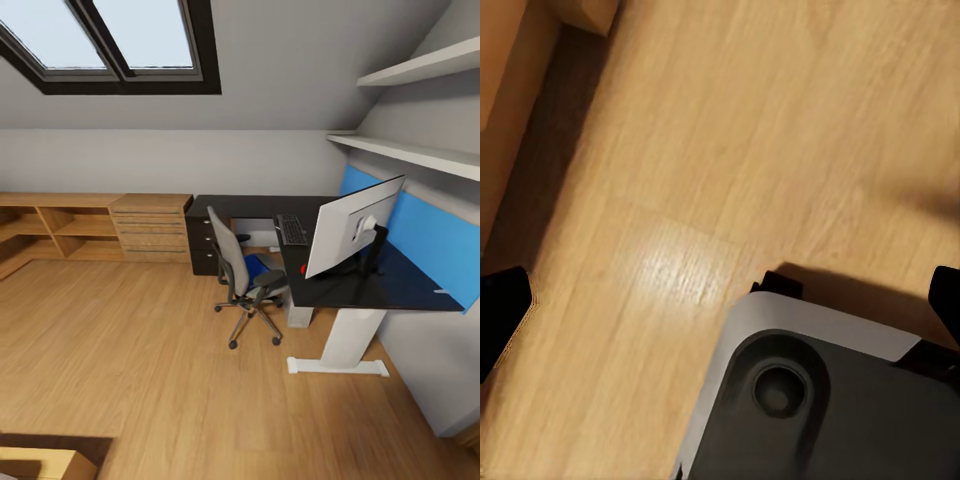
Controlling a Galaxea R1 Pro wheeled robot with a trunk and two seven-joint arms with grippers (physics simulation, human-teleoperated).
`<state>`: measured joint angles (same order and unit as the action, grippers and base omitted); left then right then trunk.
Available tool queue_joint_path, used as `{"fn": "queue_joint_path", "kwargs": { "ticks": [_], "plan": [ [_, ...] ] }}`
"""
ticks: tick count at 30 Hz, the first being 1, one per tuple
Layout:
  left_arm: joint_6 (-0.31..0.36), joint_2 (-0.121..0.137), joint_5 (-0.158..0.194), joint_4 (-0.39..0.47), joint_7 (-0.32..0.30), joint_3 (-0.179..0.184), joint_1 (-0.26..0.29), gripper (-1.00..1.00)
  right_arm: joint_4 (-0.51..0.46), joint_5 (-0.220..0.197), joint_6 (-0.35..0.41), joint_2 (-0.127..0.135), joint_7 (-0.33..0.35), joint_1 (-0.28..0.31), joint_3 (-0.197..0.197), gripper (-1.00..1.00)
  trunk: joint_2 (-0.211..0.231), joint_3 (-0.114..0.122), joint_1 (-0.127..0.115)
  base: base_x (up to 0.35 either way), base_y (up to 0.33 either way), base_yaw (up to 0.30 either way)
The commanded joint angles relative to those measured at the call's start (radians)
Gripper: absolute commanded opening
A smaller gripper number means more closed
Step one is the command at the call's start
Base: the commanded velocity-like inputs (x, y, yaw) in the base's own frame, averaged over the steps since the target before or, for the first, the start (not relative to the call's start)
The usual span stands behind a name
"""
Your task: In the bedroom, organize the workspace by keeping the computer under the desk, ensuring the monitor is on the desk, placing the keyboard on the desk next to the monitor, placing the mouse on the desk next to the keyboard, moving the folder from the swivel chair onto the desk next to the mouse, stacking the notebook on top of the folder with the pen on top of the notebook, and positioning the swivel chair next to the desk.
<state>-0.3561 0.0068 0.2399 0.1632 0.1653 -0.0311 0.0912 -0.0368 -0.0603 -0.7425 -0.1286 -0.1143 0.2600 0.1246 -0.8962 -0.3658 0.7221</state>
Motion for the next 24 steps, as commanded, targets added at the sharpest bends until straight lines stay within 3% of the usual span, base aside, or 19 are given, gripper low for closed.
{"fn": "queue_joint_path", "kwargs": {
  "ticks": [1,10,17,24],
  "plan": [
    [-0.003,0.000,0.001,-0.001,-0.001,-0.003,0.001,1.00,0.001,-0.007,-0.003,-0.001,-0.005,0.001,0.009,1.00,-0.001,-0.001,0.000,0.085,0.134,0.000],
    [-0.002,-0.001,0.001,-0.001,-0.001,-0.003,0.000,1.00,0.000,-0.009,-0.002,-0.001,-0.007,0.001,0.009,1.00,-0.001,-0.001,0.000,0.239,0.160,-0.067],
    [-0.002,-0.001,0.001,-0.001,-0.001,-0.003,0.000,1.00,0.000,-0.010,-0.001,-0.002,-0.009,0.001,0.008,1.00,-0.001,-0.001,0.000,0.023,0.024,-0.005],
    [-0.003,-0.001,0.001,-0.001,-0.001,-0.003,0.001,1.00,0.000,-0.007,-0.002,-0.002,-0.007,0.001,0.009,1.00,-0.001,0.002,0.000,-0.067,0.299,-0.257]
  ]
}}
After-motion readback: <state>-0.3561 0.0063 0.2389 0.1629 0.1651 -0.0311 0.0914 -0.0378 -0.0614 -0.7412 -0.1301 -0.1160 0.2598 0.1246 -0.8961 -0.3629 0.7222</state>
